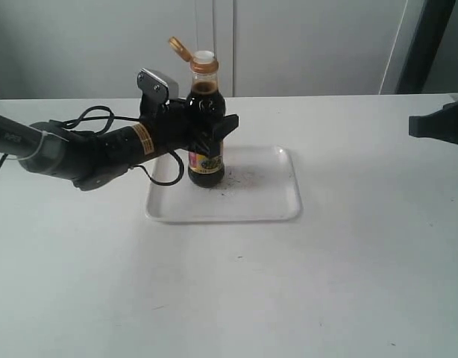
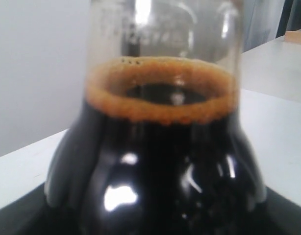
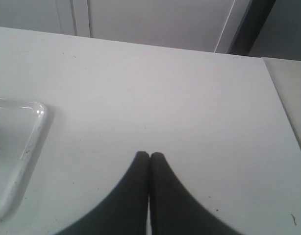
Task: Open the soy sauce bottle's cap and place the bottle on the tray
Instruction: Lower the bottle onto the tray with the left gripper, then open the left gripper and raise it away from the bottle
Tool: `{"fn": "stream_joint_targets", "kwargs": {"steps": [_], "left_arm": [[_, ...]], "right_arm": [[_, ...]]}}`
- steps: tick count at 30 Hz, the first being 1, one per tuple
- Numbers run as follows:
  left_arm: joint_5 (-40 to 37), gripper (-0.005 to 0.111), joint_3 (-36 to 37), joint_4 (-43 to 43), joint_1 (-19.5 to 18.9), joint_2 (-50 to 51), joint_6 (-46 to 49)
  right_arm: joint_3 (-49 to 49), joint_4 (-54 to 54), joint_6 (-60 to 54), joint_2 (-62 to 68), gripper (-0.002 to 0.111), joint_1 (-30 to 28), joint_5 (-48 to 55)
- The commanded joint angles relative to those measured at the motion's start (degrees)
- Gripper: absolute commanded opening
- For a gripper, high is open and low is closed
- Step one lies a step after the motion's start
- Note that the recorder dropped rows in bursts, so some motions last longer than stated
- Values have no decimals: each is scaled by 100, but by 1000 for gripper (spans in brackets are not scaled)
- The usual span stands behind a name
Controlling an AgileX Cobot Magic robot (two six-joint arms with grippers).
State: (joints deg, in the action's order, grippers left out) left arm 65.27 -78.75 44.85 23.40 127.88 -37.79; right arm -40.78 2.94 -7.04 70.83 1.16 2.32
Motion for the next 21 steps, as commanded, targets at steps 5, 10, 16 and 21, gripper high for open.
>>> {"fn": "stream_joint_targets", "kwargs": {"steps": [5,10,16,21], "left_arm": [[470,0,-55,-98,9,108,17],[470,6,-55,5,9,108,29],[470,66,-55,285,-67,-13,-44],[470,105,-55,274,-199,-125,-196]], "right_arm": [[25,7,-46,-12,0,13,-86],[25,7,-46,-12,0,13,-119],[25,7,-46,-12,0,13,-130],[25,7,-46,-12,0,13,-114]]}}
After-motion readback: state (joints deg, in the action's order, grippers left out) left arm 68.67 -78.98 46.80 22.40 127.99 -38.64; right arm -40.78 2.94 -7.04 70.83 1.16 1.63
